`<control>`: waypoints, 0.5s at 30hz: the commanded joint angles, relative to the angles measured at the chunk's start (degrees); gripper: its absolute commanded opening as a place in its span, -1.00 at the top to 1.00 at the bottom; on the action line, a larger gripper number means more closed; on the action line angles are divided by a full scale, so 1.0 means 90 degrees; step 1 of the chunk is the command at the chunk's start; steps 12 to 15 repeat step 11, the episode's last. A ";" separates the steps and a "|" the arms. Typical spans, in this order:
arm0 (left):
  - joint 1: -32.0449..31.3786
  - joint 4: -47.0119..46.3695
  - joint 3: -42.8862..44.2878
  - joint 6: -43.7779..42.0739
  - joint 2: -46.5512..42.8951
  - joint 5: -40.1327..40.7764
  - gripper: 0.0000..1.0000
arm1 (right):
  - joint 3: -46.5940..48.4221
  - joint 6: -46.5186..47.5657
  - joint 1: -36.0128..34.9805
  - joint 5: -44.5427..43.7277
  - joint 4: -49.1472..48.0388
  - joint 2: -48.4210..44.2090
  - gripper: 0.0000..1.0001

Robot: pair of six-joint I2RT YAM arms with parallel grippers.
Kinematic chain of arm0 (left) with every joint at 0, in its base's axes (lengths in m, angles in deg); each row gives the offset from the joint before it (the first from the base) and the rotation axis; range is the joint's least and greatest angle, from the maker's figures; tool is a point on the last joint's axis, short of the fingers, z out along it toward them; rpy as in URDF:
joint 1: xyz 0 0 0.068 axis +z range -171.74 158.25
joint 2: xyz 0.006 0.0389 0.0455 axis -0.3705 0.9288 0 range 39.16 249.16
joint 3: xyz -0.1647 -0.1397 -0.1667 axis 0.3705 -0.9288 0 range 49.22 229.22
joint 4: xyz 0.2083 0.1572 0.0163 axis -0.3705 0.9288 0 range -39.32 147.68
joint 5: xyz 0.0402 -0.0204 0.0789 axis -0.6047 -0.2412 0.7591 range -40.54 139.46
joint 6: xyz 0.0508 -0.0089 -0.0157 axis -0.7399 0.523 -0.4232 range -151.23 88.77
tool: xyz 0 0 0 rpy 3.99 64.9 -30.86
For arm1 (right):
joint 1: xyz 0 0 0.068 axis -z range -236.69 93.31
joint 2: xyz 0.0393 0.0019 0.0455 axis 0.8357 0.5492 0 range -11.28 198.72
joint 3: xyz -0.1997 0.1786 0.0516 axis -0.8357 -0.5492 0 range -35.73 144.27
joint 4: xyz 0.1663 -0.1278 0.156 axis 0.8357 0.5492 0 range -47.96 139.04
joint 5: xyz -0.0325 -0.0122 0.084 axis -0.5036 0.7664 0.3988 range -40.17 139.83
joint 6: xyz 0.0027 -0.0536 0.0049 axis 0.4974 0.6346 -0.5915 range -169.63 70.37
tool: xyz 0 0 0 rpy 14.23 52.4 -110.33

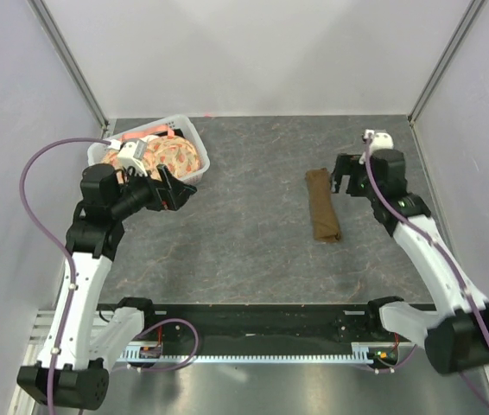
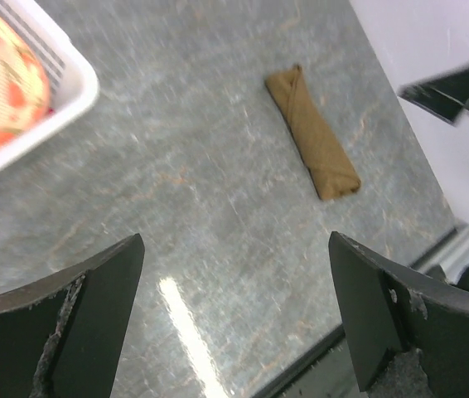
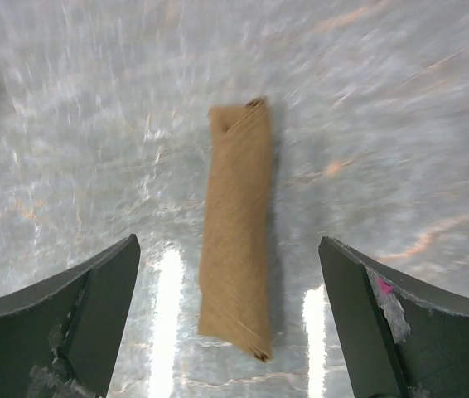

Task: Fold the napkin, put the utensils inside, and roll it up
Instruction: Roll the napkin with the utensil

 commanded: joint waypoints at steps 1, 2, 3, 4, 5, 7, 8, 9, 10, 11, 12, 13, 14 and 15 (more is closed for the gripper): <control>0.0040 -0.0107 -0.0253 -0.0166 -0.0783 0.0710 -0.98 | -0.1245 0.0126 0.0022 -0.0719 -0.0948 -0.1402 -0.96; 0.0040 -0.0107 -0.0350 -0.0167 -0.0881 0.0798 -1.00 | -0.1566 0.0087 0.0022 -0.0748 -0.1038 -0.1791 -0.96; 0.0040 -0.0117 -0.0390 -0.0176 -0.1046 0.0905 -1.00 | -0.1695 0.0068 0.0012 -0.0748 -0.1154 -0.1949 -0.96; 0.0040 -0.0117 -0.0477 -0.0196 -0.1106 0.0925 -1.00 | -0.1870 0.0009 0.0022 -0.0739 -0.1204 -0.2154 -0.96; 0.0040 -0.0097 -0.0517 -0.0206 -0.1203 0.0954 -1.00 | -0.1910 0.0009 0.0022 -0.0700 -0.1204 -0.2224 -0.96; 0.0040 -0.0117 -0.0633 -0.0186 -0.1292 0.0935 -1.00 | -0.1969 0.0009 0.0012 -0.0670 -0.1185 -0.2273 -0.97; 0.0040 -0.0117 -0.0663 -0.0186 -0.1321 0.0974 -0.99 | -0.1979 -0.0010 0.0022 -0.0661 -0.1175 -0.2283 -0.96; 0.0040 -0.0107 -0.0692 -0.0177 -0.1341 0.0994 -0.99 | -0.1979 -0.0011 0.0022 -0.0632 -0.1165 -0.2283 -0.96; 0.0040 -0.0117 -0.0731 -0.0176 -0.1360 0.0994 -0.99 | -0.1960 -0.0001 0.0022 -0.0602 -0.1156 -0.2264 -0.96; 0.0040 -0.0097 -0.0741 -0.0176 -0.1370 0.0965 -1.00 | -0.1950 -0.0001 0.0022 -0.0592 -0.1165 -0.2263 -0.96; 0.0040 -0.0097 -0.0741 -0.0176 -0.1370 0.0965 -1.00 | -0.1950 -0.0001 0.0022 -0.0592 -0.1165 -0.2263 -0.96; 0.0040 -0.0097 -0.0741 -0.0176 -0.1370 0.0965 -1.00 | -0.1950 -0.0001 0.0022 -0.0592 -0.1165 -0.2263 -0.96; 0.0040 -0.0097 -0.0741 -0.0176 -0.1370 0.0965 -1.00 | -0.1950 -0.0001 0.0022 -0.0592 -0.1165 -0.2263 -0.96; 0.0040 -0.0097 -0.0741 -0.0176 -0.1370 0.0965 -1.00 | -0.1950 -0.0001 0.0022 -0.0592 -0.1165 -0.2263 -0.96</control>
